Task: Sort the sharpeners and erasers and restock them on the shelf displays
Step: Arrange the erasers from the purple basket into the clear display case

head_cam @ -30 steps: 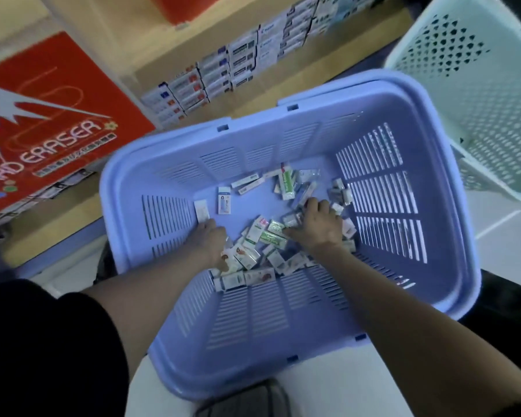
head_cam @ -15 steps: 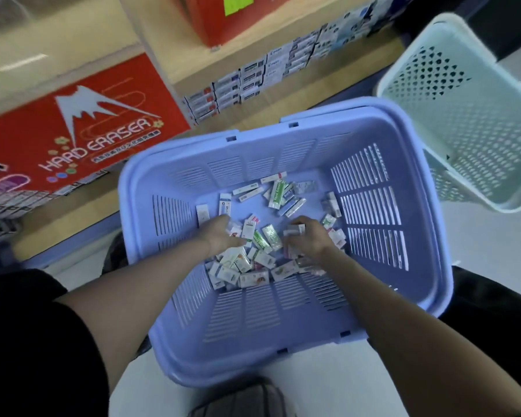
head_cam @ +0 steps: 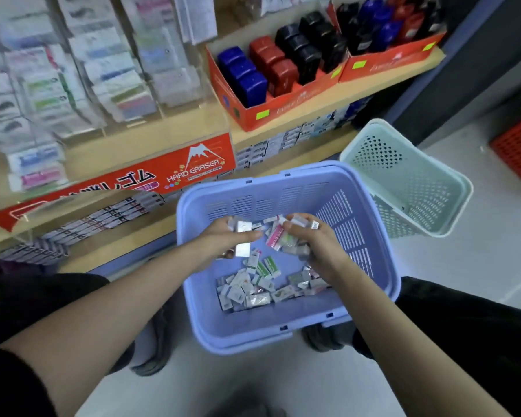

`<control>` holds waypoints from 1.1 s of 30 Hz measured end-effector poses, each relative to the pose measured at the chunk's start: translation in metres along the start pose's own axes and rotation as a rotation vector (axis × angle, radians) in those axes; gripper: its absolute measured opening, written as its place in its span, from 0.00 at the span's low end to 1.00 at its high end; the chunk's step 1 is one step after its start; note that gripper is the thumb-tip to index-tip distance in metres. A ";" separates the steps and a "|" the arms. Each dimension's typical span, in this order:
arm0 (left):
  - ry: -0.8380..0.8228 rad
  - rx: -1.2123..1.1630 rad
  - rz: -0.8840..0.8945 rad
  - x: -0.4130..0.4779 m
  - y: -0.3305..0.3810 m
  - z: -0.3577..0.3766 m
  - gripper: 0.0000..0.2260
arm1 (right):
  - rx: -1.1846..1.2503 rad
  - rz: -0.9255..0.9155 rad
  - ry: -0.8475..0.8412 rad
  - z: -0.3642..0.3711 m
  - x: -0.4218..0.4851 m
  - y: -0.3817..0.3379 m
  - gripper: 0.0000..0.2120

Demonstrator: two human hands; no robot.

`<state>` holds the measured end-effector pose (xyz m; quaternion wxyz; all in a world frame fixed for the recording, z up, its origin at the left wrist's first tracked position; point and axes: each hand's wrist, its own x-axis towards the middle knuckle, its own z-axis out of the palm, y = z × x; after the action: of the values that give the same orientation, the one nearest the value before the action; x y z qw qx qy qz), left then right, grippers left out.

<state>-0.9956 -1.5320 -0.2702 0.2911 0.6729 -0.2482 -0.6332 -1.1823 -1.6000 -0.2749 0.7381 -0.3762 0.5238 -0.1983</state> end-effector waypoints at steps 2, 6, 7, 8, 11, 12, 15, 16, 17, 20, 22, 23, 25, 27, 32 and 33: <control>0.031 -0.031 0.055 -0.022 0.011 -0.004 0.10 | 0.013 -0.039 -0.023 0.011 -0.013 -0.012 0.13; 0.060 -0.083 0.133 -0.060 0.022 -0.015 0.07 | 0.014 -0.102 -0.017 0.035 -0.038 -0.026 0.05; 0.066 -0.063 0.142 -0.068 0.023 -0.019 0.10 | 0.013 -0.115 -0.023 0.041 -0.044 -0.029 0.05; 0.070 -0.056 0.154 -0.077 0.026 -0.022 0.11 | 0.017 -0.125 -0.030 0.048 -0.051 -0.032 0.05; 0.063 -0.077 0.158 -0.098 0.030 -0.032 0.08 | 0.068 -0.144 -0.046 0.067 -0.069 -0.042 0.05; 0.060 -0.105 0.158 -0.107 0.033 -0.035 0.09 | 0.080 -0.153 -0.053 0.073 -0.075 -0.045 0.06; 0.067 -0.147 0.194 -0.128 0.041 -0.045 0.15 | 0.106 -0.186 -0.080 0.094 -0.088 -0.060 0.07; 0.079 -0.163 0.214 -0.136 0.044 -0.049 0.17 | 0.113 -0.197 -0.085 0.103 -0.092 -0.065 0.08; 0.087 -0.186 0.237 -0.142 0.047 -0.052 0.17 | 0.122 -0.209 -0.088 0.112 -0.095 -0.070 0.08; 0.119 -0.287 0.282 -0.158 0.053 -0.063 0.11 | 0.140 -0.266 -0.115 0.142 -0.101 -0.083 0.05; 0.165 -0.337 0.304 -0.166 0.058 -0.073 0.09 | 0.147 -0.290 -0.131 0.162 -0.104 -0.092 0.05; 0.195 -0.364 0.326 -0.170 0.060 -0.080 0.09 | 0.148 -0.295 -0.141 0.172 -0.106 -0.095 0.04; 0.244 -0.426 0.367 -0.179 0.065 -0.093 0.07 | 0.148 -0.305 -0.164 0.189 -0.108 -0.102 0.07; 0.268 -0.472 0.378 -0.188 0.068 -0.106 0.06 | 0.114 -0.329 -0.193 0.204 -0.110 -0.106 0.07; 0.403 -0.466 0.352 -0.202 0.061 -0.144 0.11 | 0.051 -0.313 -0.304 0.234 -0.113 -0.109 0.05; 0.428 -0.476 0.340 -0.203 0.059 -0.154 0.11 | 0.009 -0.317 -0.307 0.238 -0.109 -0.108 0.07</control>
<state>-0.8554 -1.4188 -0.0807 0.5861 0.6527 -0.1355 -0.4605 -0.9929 -1.5108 -0.0845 0.7705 -0.4762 0.3386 -0.2546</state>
